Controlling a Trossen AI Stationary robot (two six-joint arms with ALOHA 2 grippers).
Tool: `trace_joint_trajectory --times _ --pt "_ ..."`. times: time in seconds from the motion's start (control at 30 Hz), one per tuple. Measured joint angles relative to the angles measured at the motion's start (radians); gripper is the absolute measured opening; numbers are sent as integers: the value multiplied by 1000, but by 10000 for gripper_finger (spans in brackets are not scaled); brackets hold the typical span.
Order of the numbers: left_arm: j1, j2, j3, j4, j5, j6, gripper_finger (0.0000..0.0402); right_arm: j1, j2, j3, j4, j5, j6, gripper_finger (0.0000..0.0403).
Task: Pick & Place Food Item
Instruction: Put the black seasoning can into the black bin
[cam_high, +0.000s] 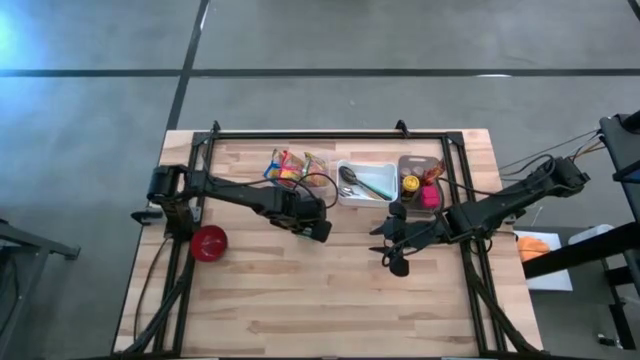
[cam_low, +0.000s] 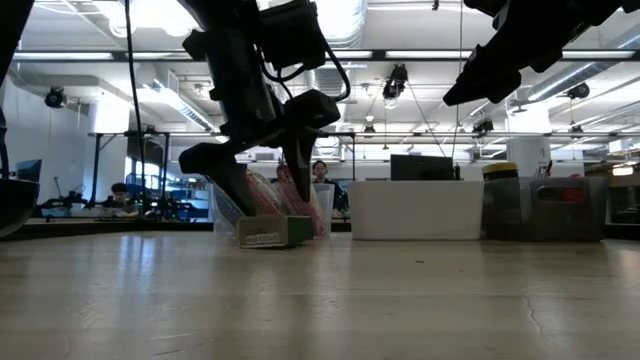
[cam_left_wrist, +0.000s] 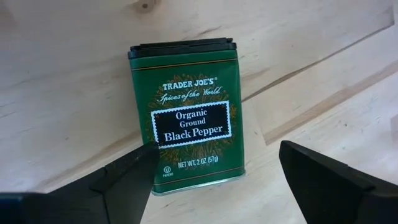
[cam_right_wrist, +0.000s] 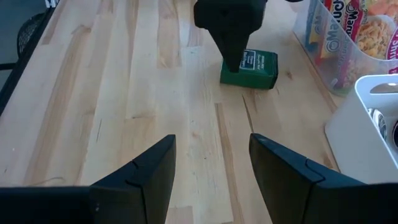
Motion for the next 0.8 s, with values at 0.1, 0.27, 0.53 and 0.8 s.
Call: trace_joint_trajectory --times 0.1,0.27,0.53,0.8 --pt "0 3 21 -46 -4 0 343 0 0 0 0 0 0 202" --pt "1 6 74 -110 -4 16 343 0 0 0 0 0 -1 202" --pt "6 14 84 -103 -38 20 343 0 0 0 -1 0 0 202" --pt "11 42 80 -122 -38 27 343 0 0 0 -2 0 -1 202"
